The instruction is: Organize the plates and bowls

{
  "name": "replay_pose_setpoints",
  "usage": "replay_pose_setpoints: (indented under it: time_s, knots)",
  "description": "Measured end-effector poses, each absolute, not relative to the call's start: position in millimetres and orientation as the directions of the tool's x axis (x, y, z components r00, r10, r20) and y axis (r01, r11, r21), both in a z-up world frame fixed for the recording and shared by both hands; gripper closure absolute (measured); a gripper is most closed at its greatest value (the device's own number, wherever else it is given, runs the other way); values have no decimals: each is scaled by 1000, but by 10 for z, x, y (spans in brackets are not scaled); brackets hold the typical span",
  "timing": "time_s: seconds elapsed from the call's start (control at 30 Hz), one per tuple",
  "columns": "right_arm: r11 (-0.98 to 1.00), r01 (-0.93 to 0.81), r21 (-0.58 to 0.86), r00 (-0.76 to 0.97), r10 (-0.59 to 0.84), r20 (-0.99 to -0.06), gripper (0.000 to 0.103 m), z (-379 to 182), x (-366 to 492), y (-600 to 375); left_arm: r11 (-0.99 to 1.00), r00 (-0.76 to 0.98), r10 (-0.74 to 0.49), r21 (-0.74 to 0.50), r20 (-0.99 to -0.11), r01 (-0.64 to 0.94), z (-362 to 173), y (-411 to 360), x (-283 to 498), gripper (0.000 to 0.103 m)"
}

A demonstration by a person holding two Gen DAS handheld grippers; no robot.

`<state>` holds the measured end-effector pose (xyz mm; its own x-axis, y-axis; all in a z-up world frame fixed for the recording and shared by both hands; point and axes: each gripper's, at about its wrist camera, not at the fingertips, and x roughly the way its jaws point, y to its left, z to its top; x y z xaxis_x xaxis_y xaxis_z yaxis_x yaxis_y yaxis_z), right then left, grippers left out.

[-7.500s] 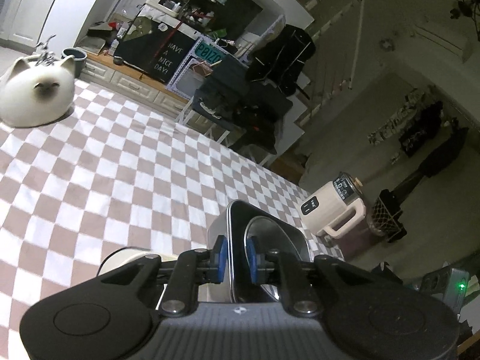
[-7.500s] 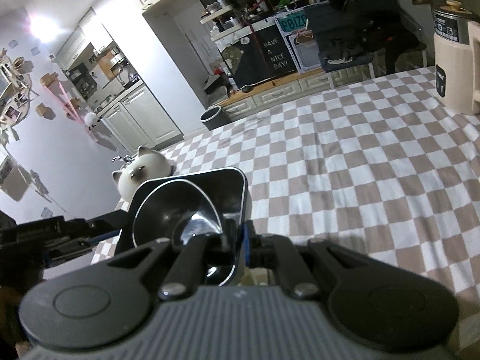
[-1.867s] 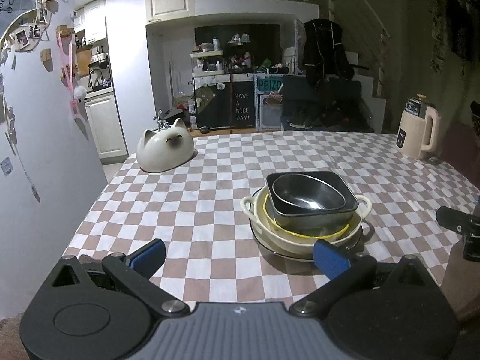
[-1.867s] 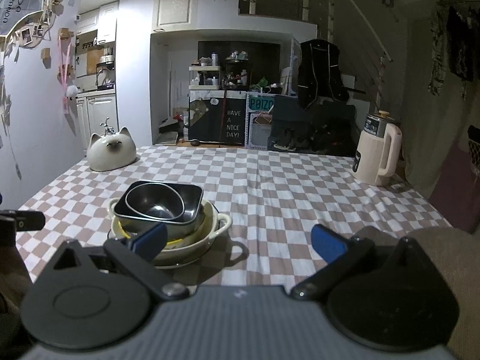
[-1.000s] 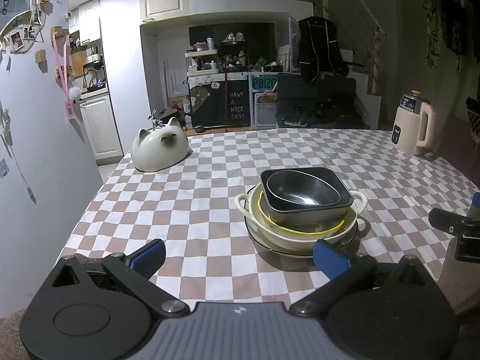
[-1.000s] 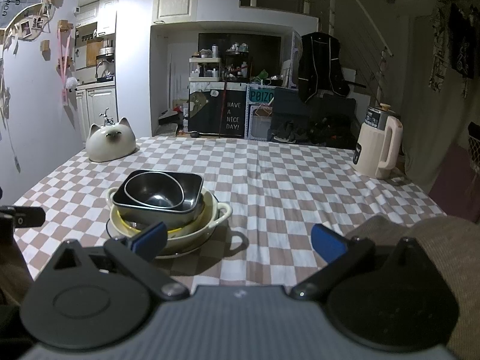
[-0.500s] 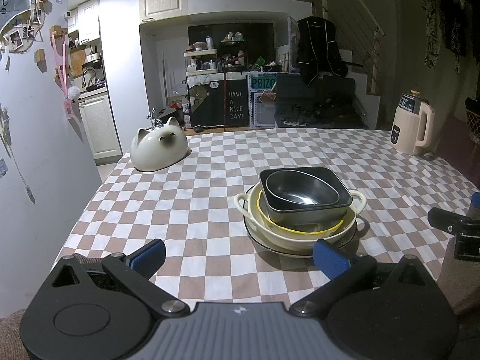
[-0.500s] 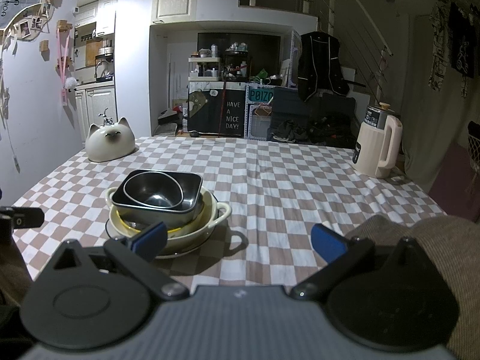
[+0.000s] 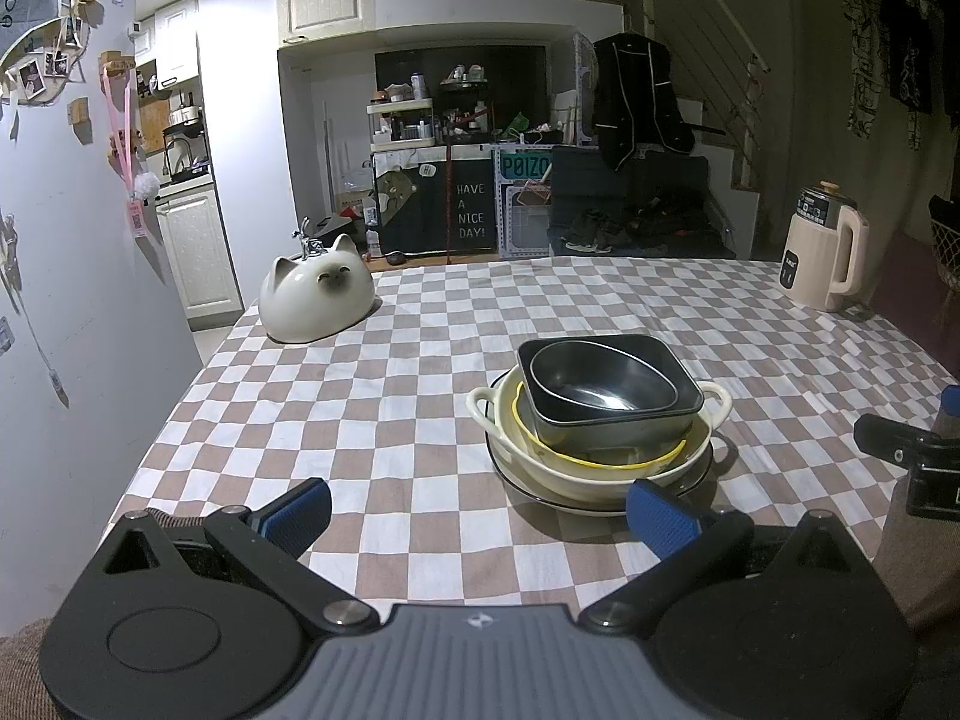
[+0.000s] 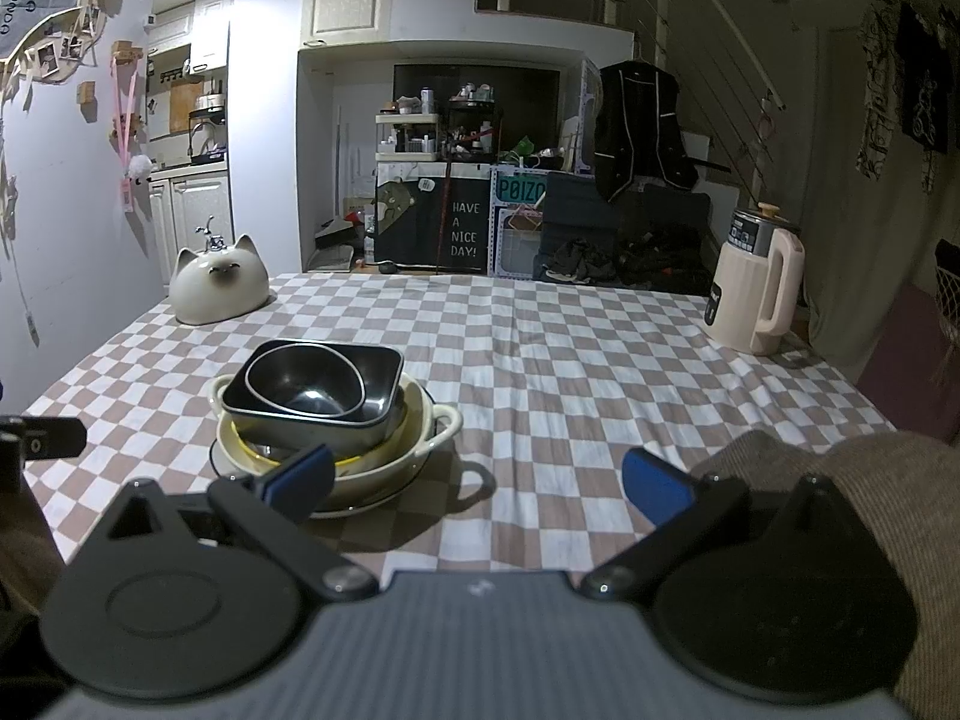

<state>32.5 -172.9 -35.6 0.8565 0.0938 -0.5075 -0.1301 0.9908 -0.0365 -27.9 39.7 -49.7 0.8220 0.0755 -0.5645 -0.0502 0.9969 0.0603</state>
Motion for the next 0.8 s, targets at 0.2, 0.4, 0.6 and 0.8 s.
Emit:
replay_pose_setpoints:
  time_s: [0.2, 0.4, 0.6, 0.8]
  knots:
    - [991, -130, -36, 856, 94, -508, 0, -355, 325, -1728, 997, 822, 75, 60, -565, -49, -498, 399, -281, 0]
    - [991, -127, -37, 855, 90, -510, 0, -362, 334, -1727, 997, 823, 74, 57, -564, -51, -501, 388, -277, 0]
    - [991, -126, -37, 855, 90, -511, 0, -363, 336, -1729, 997, 823, 73, 57, -564, -49, -505, 370, -272, 0]
    - [991, -126, -37, 855, 90, -511, 0, -362, 335, -1726, 997, 823, 73, 57, -563, -49, -506, 372, -273, 0]
